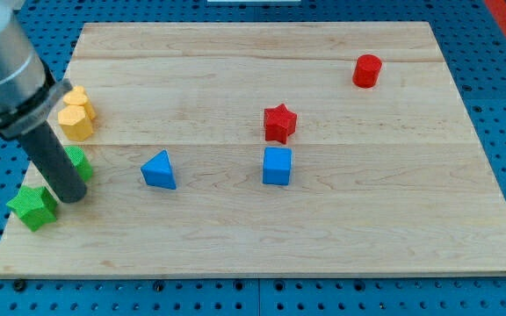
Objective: Slide green star closer to blue triangle
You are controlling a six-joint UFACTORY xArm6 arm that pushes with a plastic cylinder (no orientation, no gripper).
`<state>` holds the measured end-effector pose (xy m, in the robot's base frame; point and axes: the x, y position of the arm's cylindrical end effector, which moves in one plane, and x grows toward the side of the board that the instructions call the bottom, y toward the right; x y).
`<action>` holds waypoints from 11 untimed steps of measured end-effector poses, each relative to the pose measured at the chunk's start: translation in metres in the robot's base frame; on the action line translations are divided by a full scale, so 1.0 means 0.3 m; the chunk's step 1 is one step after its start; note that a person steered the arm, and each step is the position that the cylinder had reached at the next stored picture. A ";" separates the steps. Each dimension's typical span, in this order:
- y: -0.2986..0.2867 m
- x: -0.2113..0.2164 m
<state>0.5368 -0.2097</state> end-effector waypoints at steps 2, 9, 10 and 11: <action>-0.199 0.193; -0.315 0.225; -0.305 0.095; -0.283 0.068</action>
